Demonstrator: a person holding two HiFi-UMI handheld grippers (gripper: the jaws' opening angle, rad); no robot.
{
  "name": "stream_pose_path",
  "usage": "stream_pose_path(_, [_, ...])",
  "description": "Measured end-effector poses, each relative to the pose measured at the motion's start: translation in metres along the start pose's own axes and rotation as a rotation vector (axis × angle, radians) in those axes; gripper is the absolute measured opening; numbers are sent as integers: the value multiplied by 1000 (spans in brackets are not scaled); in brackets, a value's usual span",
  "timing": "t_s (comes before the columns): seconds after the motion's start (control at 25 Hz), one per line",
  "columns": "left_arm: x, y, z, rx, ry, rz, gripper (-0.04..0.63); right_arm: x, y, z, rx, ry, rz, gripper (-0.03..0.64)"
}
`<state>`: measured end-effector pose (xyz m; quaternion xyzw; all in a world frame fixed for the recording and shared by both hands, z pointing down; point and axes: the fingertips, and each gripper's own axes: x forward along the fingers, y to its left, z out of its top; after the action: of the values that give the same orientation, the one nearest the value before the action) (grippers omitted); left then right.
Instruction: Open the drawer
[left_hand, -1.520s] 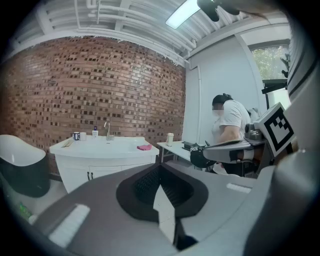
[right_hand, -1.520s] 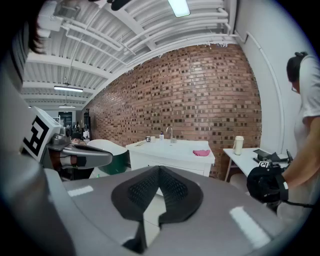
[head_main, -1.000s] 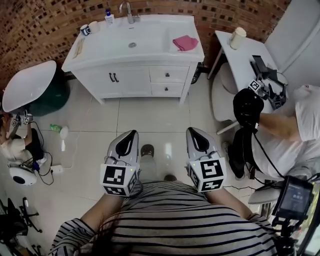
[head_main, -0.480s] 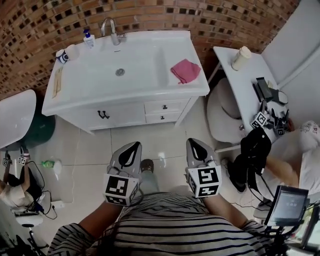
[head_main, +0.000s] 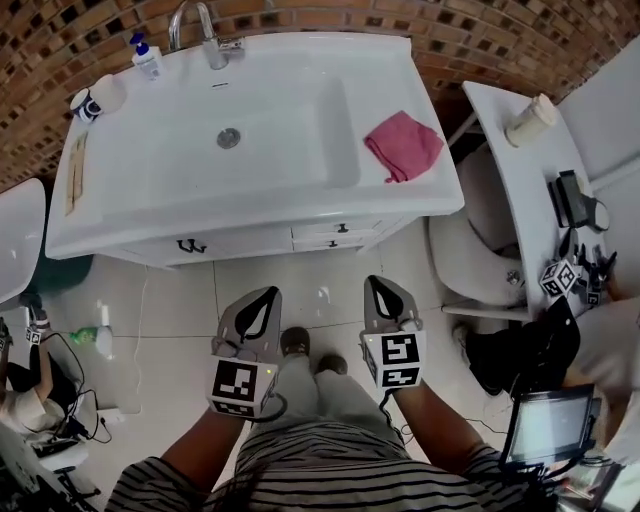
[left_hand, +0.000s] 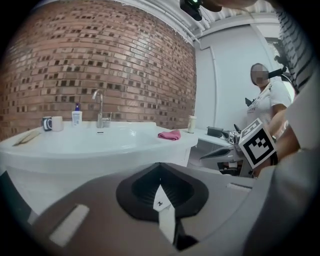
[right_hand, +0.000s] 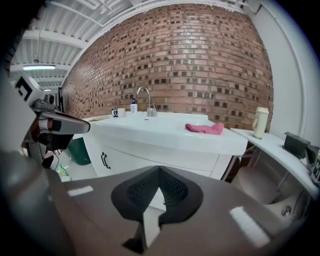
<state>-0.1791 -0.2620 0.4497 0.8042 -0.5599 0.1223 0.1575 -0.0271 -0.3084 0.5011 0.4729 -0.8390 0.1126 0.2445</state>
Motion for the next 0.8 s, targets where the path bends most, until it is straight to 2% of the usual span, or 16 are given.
stream_pose_path(0.32, [72, 36, -88, 16, -77, 57, 15, 136, -12, -98, -24, -34, -8, 3])
stream_pose_path(0.36, [80, 42, -98, 12, -83, 64, 15, 152, -13, -105, -20, -44, -15, 45])
stream_pose_path(0.4, [86, 47, -108, 8, -90, 70, 17, 166, -14, -111, -14, -53, -23, 158])
stream_pose_path(0.52, [102, 63, -128, 4, -98, 89, 15, 199, -19, -122, -12, -61, -51, 201])
stream_pose_path(0.8, [107, 80, -144, 4, -87, 115, 15, 228, -29, -130, 7, -72, -104, 206])
